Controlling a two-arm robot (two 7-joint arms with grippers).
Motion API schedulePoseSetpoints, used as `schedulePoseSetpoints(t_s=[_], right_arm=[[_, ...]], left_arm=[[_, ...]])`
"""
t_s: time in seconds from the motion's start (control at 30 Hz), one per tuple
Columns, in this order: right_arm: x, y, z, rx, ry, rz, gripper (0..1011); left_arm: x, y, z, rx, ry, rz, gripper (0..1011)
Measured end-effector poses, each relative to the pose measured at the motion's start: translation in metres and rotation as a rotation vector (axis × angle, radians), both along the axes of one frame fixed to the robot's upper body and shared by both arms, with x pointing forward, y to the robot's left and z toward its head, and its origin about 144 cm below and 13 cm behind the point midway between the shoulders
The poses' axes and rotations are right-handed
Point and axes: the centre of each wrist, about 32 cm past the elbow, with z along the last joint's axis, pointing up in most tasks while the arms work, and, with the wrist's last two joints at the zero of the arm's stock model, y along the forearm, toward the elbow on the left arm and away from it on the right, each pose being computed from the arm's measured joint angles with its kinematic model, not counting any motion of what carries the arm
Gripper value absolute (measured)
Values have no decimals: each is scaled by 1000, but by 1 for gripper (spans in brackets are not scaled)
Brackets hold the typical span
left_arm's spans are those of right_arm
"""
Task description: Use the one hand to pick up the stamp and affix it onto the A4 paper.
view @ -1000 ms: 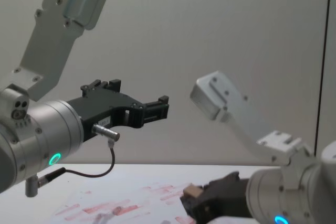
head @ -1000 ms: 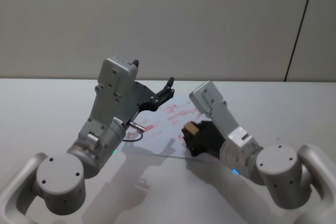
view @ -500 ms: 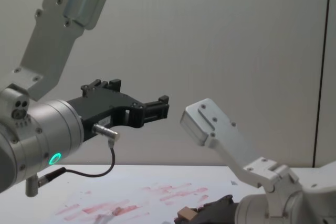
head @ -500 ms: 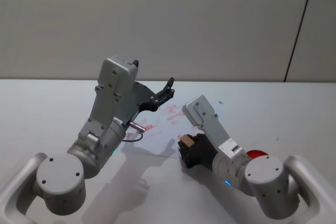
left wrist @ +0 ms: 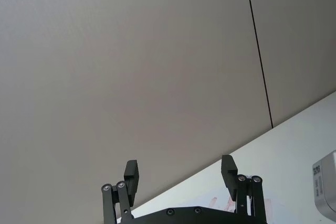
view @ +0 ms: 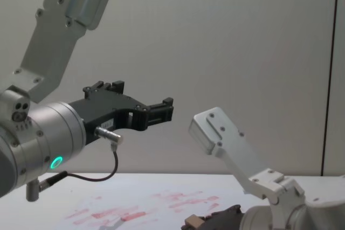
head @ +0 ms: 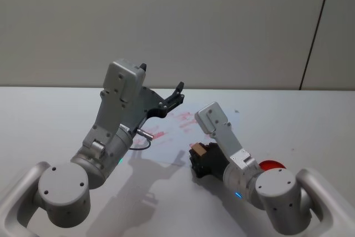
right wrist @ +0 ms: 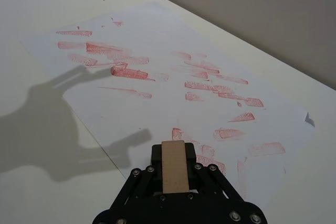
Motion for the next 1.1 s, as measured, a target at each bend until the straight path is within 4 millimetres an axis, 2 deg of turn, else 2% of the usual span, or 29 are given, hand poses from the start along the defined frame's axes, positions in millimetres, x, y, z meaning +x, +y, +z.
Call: schedulePoseSetpoints(t_s=[0.33,0.57,0.83,1.1], right_arm=[[6,-4,5,50,-15,-42,219],[7,-14,30,124,-59,-81,219],[-8,-37,60,205,-83,-146,219],[-29,-60,75,232,-65,-197,219]], left_arm=[[0,0,0,0,0,0,1003],[0,0,0,0,0,0,1002],[0,0,0,0,0,0,1002],[0,0,0,0,0,0,1002]])
